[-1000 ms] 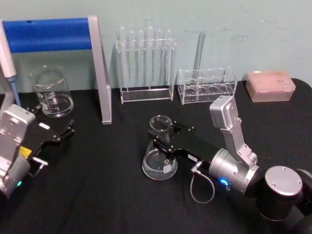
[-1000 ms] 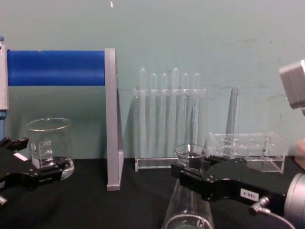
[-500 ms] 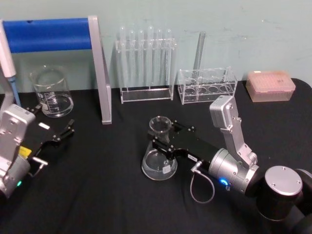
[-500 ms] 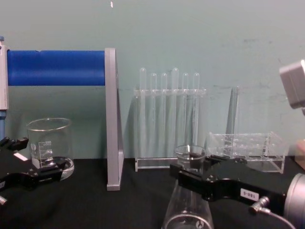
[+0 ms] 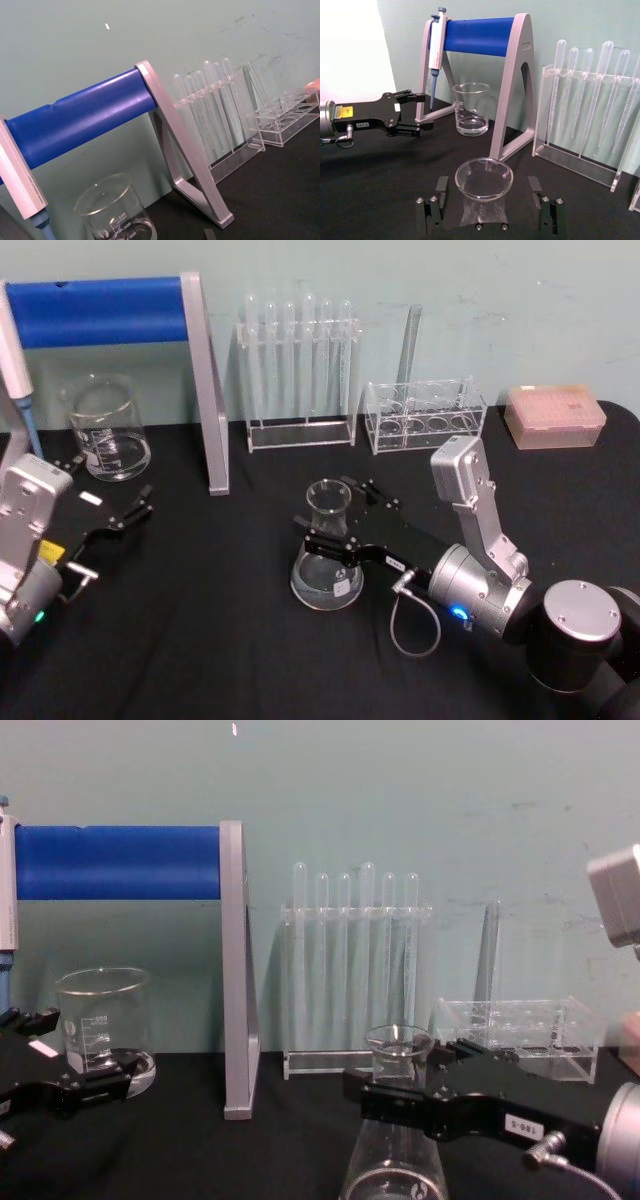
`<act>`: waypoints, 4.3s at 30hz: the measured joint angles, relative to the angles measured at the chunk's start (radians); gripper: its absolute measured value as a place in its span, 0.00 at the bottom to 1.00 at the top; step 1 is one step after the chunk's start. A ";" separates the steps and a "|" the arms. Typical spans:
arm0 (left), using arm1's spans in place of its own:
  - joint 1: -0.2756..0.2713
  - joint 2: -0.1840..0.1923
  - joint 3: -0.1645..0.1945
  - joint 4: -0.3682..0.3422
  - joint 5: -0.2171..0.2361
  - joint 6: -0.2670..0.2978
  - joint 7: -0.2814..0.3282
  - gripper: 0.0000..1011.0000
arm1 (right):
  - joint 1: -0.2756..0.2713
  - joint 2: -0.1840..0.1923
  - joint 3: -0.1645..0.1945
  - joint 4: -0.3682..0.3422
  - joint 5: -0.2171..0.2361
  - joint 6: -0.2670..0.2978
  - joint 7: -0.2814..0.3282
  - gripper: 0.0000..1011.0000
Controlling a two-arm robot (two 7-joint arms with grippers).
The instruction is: Grasp the erlenmeyer flask with one hand, shake it three times, then place it back.
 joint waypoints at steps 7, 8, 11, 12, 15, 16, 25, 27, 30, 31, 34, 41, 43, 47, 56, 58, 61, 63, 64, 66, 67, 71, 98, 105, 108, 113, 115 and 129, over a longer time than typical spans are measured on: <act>0.000 0.000 0.000 0.000 0.000 0.000 0.000 0.99 | 0.000 0.000 0.000 0.000 0.000 0.000 0.000 0.99; 0.000 0.000 0.000 0.000 0.000 0.000 0.000 0.99 | 0.000 0.000 0.000 0.000 0.000 0.000 0.000 0.99; 0.000 0.000 0.000 0.000 0.000 0.000 0.000 0.99 | 0.000 0.000 0.000 0.000 0.000 -0.001 0.001 0.99; 0.000 0.000 0.000 0.000 0.000 0.000 0.000 0.99 | 0.000 0.005 0.000 0.000 0.004 -0.004 0.011 0.99; 0.000 0.000 0.000 0.000 0.000 0.000 0.000 0.99 | -0.003 0.021 0.001 -0.002 0.012 -0.011 0.030 0.99; 0.000 0.000 0.000 0.000 0.000 0.000 0.000 0.99 | -0.005 0.025 0.002 -0.004 0.013 -0.012 0.033 0.99; 0.000 0.000 0.000 0.000 0.000 0.000 0.000 0.99 | -0.055 0.097 0.020 -0.062 0.034 -0.021 0.064 0.99; 0.000 0.000 0.000 0.000 0.000 0.000 0.000 0.99 | -0.074 0.120 0.030 -0.082 0.044 -0.023 0.070 0.99; 0.000 0.000 0.000 0.000 0.000 0.000 0.000 0.99 | -0.092 0.142 0.040 -0.102 0.053 -0.027 0.076 0.99; 0.000 0.000 0.000 0.000 0.000 0.000 0.000 0.99 | -0.106 0.159 0.048 -0.118 0.059 -0.030 0.081 0.99; 0.000 0.000 0.000 0.000 0.000 0.000 0.000 0.99 | -0.132 0.190 0.064 -0.145 0.069 -0.038 0.087 0.99; 0.000 0.000 0.000 0.000 0.000 0.000 0.000 0.99 | -0.155 0.211 0.104 -0.163 0.074 -0.045 0.050 0.99; 0.000 0.000 0.000 0.000 0.000 0.000 0.000 0.99 | -0.153 0.202 0.120 -0.156 0.069 -0.043 0.018 0.99; 0.000 0.000 0.000 0.000 0.000 0.000 0.000 0.99 | -0.130 0.158 0.151 -0.122 0.038 -0.026 -0.075 0.99; 0.000 0.000 0.000 0.000 0.000 0.000 0.000 0.99 | -0.060 0.061 0.168 -0.025 -0.092 -0.034 -0.258 0.99; 0.000 0.000 0.000 0.000 0.000 0.000 0.000 0.99 | -0.041 0.043 0.157 0.005 -0.146 -0.053 -0.299 0.99; 0.000 0.000 0.000 0.000 0.000 0.000 0.000 0.99 | -0.023 0.029 0.139 0.040 -0.219 -0.081 -0.344 0.99; 0.000 0.000 0.000 0.000 0.000 0.000 0.000 0.99 | -0.012 0.023 0.124 0.062 -0.276 -0.101 -0.374 0.99; 0.000 0.000 0.000 0.000 0.000 0.000 0.000 0.99 | -0.009 0.021 0.119 0.068 -0.295 -0.108 -0.384 0.99; 0.000 0.000 0.000 0.000 0.000 0.000 0.000 0.99 | -0.001 0.016 0.106 0.086 -0.344 -0.124 -0.408 0.99; 0.000 0.000 0.000 0.000 0.000 0.000 0.000 0.99 | 0.000 0.015 0.103 0.089 -0.355 -0.128 -0.412 0.99; 0.000 0.000 0.000 0.000 0.000 0.000 0.000 0.99 | 0.003 0.008 0.099 0.102 -0.389 -0.137 -0.423 0.99; 0.000 0.000 0.000 0.000 0.000 0.000 0.000 0.99 | 0.003 0.004 0.100 0.106 -0.404 -0.139 -0.426 0.99; 0.000 0.000 0.000 0.000 0.000 0.000 0.000 0.99 | 0.003 0.004 0.099 0.105 -0.403 -0.139 -0.426 0.99; 0.000 0.000 0.000 0.000 0.000 0.000 0.000 0.99 | 0.003 0.004 0.099 0.105 -0.403 -0.139 -0.426 0.99; 0.000 0.000 0.000 0.000 0.000 0.000 0.000 0.99 | 0.003 0.004 0.099 0.105 -0.403 -0.139 -0.426 0.99; 0.000 0.000 0.000 0.000 0.000 0.000 0.000 0.99 | 0.003 0.004 0.099 0.105 -0.403 -0.139 -0.426 0.99; 0.000 0.000 0.000 0.000 0.000 0.000 0.000 0.99 | 0.003 0.004 0.099 0.105 -0.402 -0.139 -0.426 0.99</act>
